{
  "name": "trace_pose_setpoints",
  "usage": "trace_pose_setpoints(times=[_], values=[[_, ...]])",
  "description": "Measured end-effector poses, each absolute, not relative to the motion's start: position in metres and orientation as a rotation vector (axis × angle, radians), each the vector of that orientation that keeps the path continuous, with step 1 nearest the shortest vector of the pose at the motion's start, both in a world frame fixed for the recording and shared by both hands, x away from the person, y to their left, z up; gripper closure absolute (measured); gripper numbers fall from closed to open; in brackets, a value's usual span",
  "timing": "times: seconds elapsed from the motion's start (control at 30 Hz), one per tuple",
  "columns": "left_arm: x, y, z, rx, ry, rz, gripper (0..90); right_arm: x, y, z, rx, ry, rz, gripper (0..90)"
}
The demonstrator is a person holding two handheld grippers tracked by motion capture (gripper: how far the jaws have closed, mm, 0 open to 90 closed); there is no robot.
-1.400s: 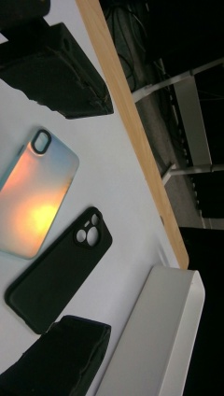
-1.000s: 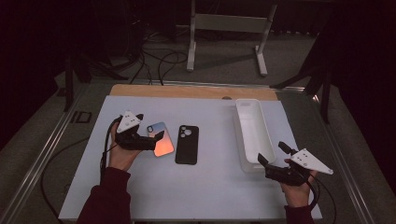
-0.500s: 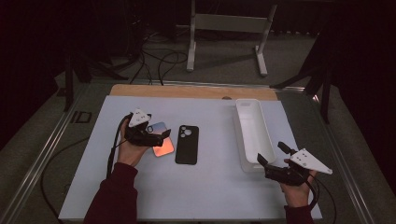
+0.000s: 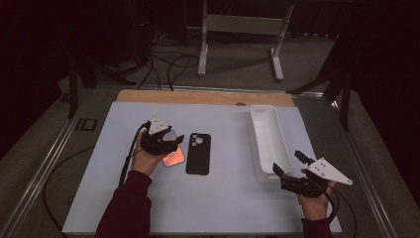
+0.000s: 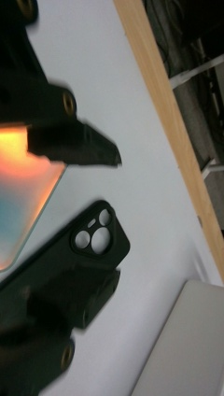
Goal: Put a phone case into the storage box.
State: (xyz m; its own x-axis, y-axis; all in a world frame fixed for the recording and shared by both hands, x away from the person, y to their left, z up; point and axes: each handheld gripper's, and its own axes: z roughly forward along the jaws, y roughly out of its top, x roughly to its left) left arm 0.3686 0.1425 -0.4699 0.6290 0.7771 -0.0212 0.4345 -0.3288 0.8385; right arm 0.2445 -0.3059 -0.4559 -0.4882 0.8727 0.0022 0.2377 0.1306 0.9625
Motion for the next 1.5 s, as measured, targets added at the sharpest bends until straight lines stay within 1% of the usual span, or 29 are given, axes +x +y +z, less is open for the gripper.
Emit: trace_pose_setpoints(times=[0.13, 0.23, 0.3, 0.33, 0.57, 0.7, 0.87, 1.0, 1.23, 1.33, 1.43, 1.5], values=[[0.373, 0.139, -0.476, 1.981, 0.969, 0.440, 63.9, 0.244, -0.306, -0.456, 1.066, 1.823, 1.378, 8.3], [0.376, 0.135, -0.481, 2.009, 0.997, 0.416, 75.0, 0.244, -0.306, -0.456, 1.066, 1.823, 1.378, 8.3], [0.378, 0.132, -0.486, 2.033, 1.010, 0.400, 85.4, 0.244, -0.306, -0.456, 1.071, 1.822, 1.376, 8.3], [0.379, 0.130, -0.488, 2.043, 1.013, 0.390, 89.1, 0.244, -0.306, -0.456, 1.071, 1.822, 1.376, 8.4], [0.382, 0.116, -0.503, 2.126, 1.026, 0.341, 90.0, 0.244, -0.306, -0.456, 1.070, 1.824, 1.371, 8.4], [0.384, 0.109, -0.515, 2.163, 1.065, 0.320, 90.0, 0.244, -0.306, -0.456, 1.071, 1.823, 1.369, 8.4], [0.382, 0.103, -0.524, 2.214, 1.079, 0.317, 90.0, 0.244, -0.307, -0.456, 1.070, 1.822, 1.368, 8.4], [0.377, 0.103, -0.524, 2.232, 1.093, 0.326, 90.0, 0.244, -0.308, -0.456, 1.069, 1.818, 1.366, 8.4], [0.361, 0.116, -0.523, 2.243, 1.114, 0.345, 90.0, 0.244, -0.308, -0.456, 1.066, 1.818, 1.364, 8.4], [0.347, 0.135, -0.522, 2.239, 1.131, 0.360, 89.9, 0.244, -0.308, -0.455, 1.065, 1.817, 1.362, 8.4], [0.340, 0.145, -0.522, 2.243, 1.139, 0.376, 89.8, 0.244, -0.308, -0.455, 1.063, 1.820, 1.363, 8.4], [0.328, 0.161, -0.520, 2.252, 1.151, 0.403, 89.6, 0.244, -0.308, -0.455, 1.062, 1.820, 1.361, 8.4]])
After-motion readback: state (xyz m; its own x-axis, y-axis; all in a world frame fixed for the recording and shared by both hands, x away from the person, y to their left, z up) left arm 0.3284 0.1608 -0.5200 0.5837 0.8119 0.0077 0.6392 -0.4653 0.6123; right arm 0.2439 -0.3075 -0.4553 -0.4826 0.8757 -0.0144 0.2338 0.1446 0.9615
